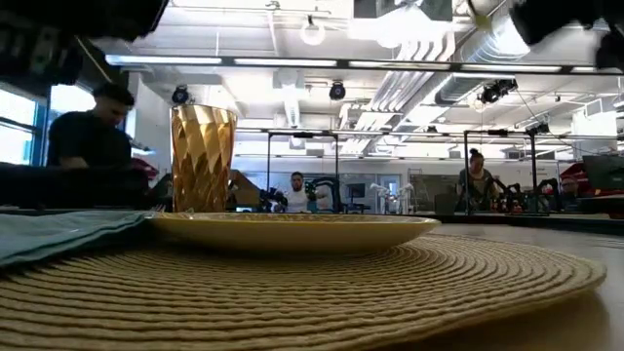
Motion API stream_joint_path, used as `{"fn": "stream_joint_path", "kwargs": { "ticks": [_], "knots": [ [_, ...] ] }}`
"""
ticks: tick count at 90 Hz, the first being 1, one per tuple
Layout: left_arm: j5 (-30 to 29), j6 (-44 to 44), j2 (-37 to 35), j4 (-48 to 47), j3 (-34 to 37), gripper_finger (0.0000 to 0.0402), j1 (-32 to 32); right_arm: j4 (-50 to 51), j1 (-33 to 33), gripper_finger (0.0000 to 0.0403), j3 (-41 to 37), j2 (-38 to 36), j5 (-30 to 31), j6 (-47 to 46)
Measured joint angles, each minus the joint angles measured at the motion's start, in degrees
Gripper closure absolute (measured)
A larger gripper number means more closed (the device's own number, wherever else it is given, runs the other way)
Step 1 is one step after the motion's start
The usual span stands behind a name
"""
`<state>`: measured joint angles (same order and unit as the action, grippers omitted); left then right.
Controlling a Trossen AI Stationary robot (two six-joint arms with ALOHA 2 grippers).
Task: Set table place
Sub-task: Put the knife to the right of the yellow patterned plate on the mat
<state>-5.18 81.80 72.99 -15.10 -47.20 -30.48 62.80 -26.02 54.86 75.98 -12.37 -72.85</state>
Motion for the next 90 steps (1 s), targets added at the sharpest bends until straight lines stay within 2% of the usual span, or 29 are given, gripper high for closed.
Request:
{"fn": "stream_joint_path", "kwargs": {
  "ticks": [10, 26, 44, 70, 79, 90],
  "knots": [
    [-0.09, -1.81, 0.02, 2.54, 0.0, 0.0401, 0.11, -3.46, -0.38, 0.0238, -7.69, -0.74, -5.04, -4.12],
    [-0.4, -1.05, 0.02, 2.89, 0.0, 0.0401, 0.11, -10.49, -0.28, 0.0238, -15.27, 0.22, -6.45, -6.35],
    [-0.4, -0.9, 0.02, 2.98, 0.0, 0.0401, 0.11, -13.32, -0.6, 0.0238, -18.77, 0.52, -7.96, -7.13],
    [-0.72, -0.93, 0.02, 2.97, 0.0, 0.0401, 0.14, -24.0, -3.37, 0.0241, -23.7, 3.25, -8.19, -12.97],
    [-0.92, -0.93, 0.02, 2.94, 0.0, 0.0401, 0.15, -26.14, -4.38, 0.0268, -23.74, 6.17, -8.79, -14.16],
    [-1.14, -0.96, 0.02, 3.0, 0.0, 0.0401, 0.17, -30.05, -4.81, 0.0336, -23.04, 9.04, -10.3, -13.2]
  ]
}}
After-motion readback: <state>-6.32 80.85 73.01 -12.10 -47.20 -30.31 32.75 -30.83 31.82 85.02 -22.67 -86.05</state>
